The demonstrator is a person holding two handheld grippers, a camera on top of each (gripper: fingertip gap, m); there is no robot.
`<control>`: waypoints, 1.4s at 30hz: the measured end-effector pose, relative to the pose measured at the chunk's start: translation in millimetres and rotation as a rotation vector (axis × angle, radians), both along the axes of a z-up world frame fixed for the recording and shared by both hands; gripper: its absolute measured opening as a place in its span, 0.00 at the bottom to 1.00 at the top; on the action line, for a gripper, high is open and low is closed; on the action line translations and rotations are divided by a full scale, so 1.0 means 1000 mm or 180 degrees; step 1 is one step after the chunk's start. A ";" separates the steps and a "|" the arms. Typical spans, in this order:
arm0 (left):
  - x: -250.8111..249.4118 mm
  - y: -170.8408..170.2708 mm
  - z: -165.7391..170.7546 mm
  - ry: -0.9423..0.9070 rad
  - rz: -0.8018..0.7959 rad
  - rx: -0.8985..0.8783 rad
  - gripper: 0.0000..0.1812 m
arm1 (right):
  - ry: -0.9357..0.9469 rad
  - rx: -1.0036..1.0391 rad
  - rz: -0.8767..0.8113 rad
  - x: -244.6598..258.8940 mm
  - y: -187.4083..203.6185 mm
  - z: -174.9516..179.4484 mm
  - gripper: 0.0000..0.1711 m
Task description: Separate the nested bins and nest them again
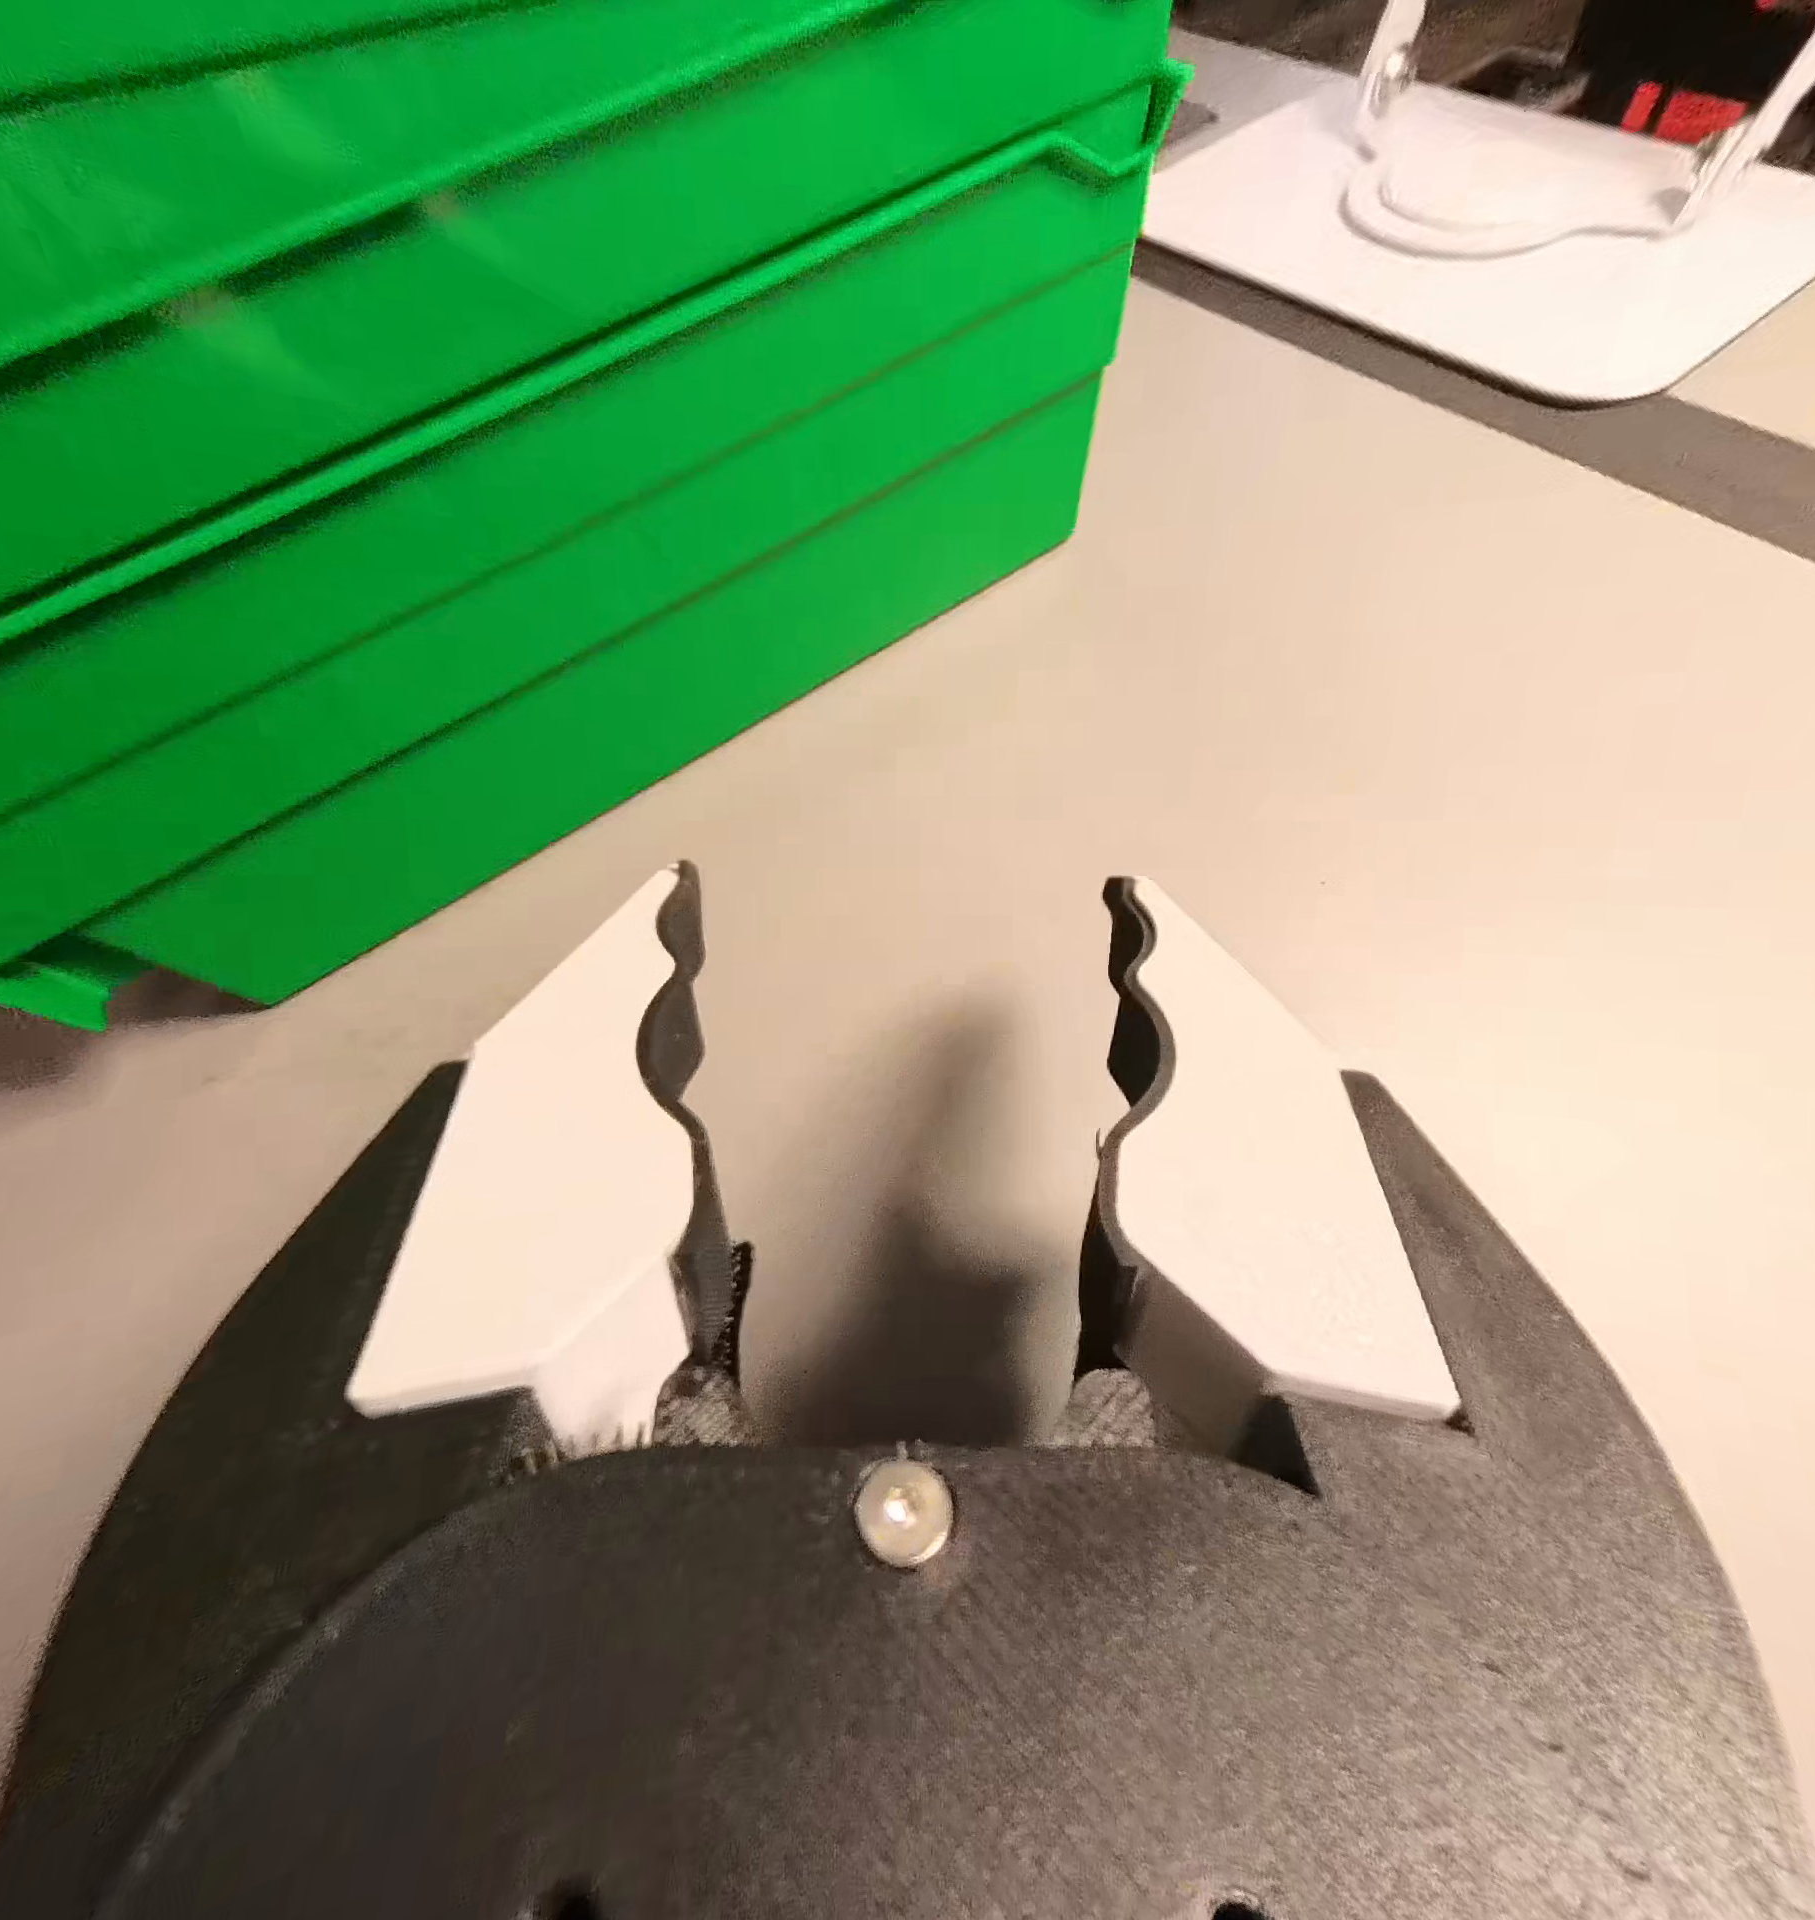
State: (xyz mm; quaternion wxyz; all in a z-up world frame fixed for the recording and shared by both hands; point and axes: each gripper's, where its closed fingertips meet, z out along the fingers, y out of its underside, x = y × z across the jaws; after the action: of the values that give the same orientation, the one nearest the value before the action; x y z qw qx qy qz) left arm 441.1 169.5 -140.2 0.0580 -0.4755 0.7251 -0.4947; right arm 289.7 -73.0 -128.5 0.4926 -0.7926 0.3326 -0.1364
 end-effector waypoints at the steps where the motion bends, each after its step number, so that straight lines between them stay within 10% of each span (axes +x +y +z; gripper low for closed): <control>1: 0.003 -0.007 0.002 0.0042 -0.0052 -0.0195 0.48 | -0.0070 0.0171 -0.0034 -0.002 -0.004 0.007 0.47; 7: -0.005 -0.008 0.031 -0.0245 -0.0166 -0.0872 0.47 | -0.0042 0.1682 -0.0378 -0.001 -0.049 0.052 0.44; 35: -0.069 -0.023 0.063 -0.0853 -0.1155 -0.0981 0.55 | 0.0077 0.0539 -0.0228 0.010 -0.014 0.021 0.52; 42: -0.099 -0.013 0.175 -0.2198 -0.1839 -0.0271 0.60 | 0.0177 0.0307 0.0095 0.023 -0.017 0.017 0.52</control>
State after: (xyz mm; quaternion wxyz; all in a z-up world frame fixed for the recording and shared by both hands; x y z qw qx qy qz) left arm 342.4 157.0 35.1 0.1364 -0.0626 0.7453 -0.6497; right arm 312.4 -90.4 -111.9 0.5228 -0.7762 0.3405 -0.0907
